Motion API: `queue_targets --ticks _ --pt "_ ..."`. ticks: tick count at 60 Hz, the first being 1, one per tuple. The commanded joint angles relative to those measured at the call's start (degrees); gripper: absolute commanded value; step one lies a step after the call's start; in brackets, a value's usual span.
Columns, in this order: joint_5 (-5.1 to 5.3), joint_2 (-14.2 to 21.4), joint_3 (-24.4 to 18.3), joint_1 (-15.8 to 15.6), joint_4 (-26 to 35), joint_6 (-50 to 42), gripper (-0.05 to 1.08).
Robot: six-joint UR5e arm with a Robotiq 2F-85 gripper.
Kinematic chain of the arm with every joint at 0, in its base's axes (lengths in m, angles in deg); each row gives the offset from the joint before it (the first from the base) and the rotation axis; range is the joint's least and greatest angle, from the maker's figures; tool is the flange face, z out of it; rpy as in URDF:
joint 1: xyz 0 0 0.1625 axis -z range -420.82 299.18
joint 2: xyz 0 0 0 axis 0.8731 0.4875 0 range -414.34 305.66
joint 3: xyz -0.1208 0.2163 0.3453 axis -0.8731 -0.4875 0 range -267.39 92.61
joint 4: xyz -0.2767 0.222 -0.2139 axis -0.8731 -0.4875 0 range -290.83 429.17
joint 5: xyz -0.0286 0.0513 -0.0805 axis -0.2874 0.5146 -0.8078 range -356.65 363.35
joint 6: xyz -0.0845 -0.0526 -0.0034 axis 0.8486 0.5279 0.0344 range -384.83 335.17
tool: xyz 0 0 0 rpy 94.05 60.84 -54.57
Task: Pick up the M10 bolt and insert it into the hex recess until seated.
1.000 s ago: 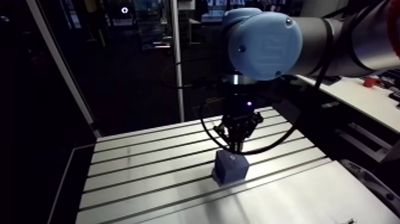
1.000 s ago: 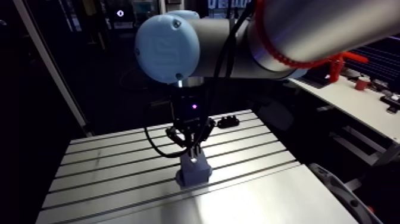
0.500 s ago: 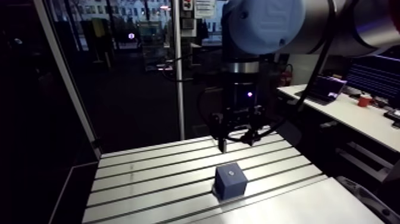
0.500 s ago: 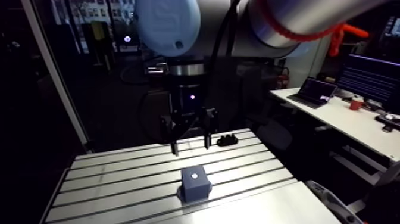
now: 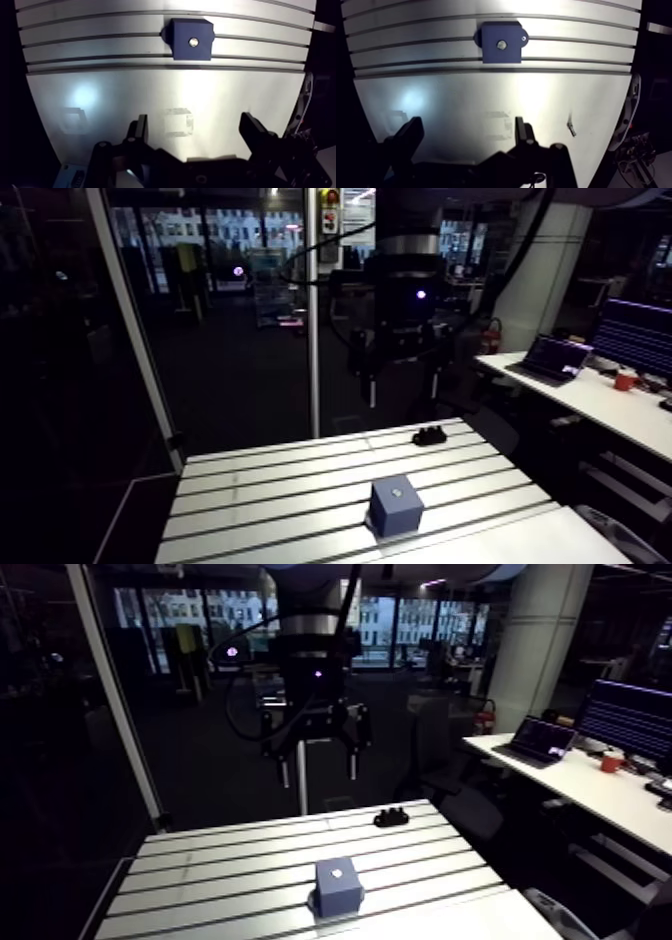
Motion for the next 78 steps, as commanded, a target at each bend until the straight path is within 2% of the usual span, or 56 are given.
queue_targets --ticks 1,10,14,31,36,42,60,64,70,78 --pt "0.75 -0.01 -6.26 -1.93 4.11 -2.21 0.00" --pt "1.21 -1.22 -8.69 -3.16 4.22 -3.55 0.00" --pt "2.22 -2.08 -9.49 -3.53 4.22 -4.34 0.00" --pt "2.98 -5.09 -14.29 -4.41 5.13 -4.48 0.00" --pt "2.98 -5.55 -15.11 -4.98 5.59 -4.46 0.00" --pt "2.72 -6.09 -16.20 -7.09 5.62 -4.55 0.00" --pt "2.47 -7.22 -16.99 -7.66 5.70 -4.64 0.00" --pt "2.13 -7.66 -17.42 -7.82 5.71 -5.27 0.00" --pt "1.17 -8.41 -18.05 -9.95 5.71 -6.47 0.00" --pt "1.13 -9.00 -18.51 -10.75 5.71 -7.10 0.00"
